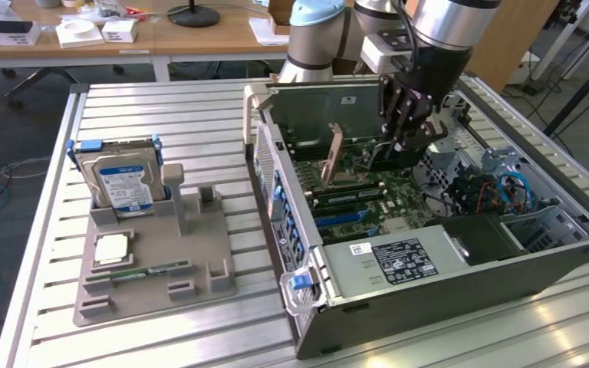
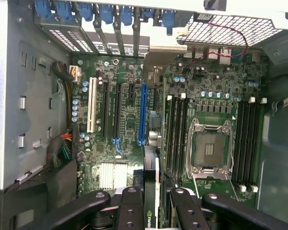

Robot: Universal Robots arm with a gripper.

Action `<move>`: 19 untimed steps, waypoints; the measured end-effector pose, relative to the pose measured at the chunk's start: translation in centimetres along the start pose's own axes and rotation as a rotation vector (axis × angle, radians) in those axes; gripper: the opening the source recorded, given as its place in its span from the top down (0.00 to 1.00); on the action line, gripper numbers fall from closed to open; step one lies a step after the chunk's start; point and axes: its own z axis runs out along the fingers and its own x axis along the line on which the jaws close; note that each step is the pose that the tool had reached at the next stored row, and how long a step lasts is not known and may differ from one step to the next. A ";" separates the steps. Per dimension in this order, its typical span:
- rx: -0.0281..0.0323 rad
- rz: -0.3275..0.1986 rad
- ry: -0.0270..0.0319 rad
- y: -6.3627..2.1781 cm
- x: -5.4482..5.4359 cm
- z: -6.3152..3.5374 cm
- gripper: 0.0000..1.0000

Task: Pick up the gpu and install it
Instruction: 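Insert the gpu into the slot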

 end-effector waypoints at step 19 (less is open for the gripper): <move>0.0000 0.000 0.0001 0.00 0.1 1.24 0.74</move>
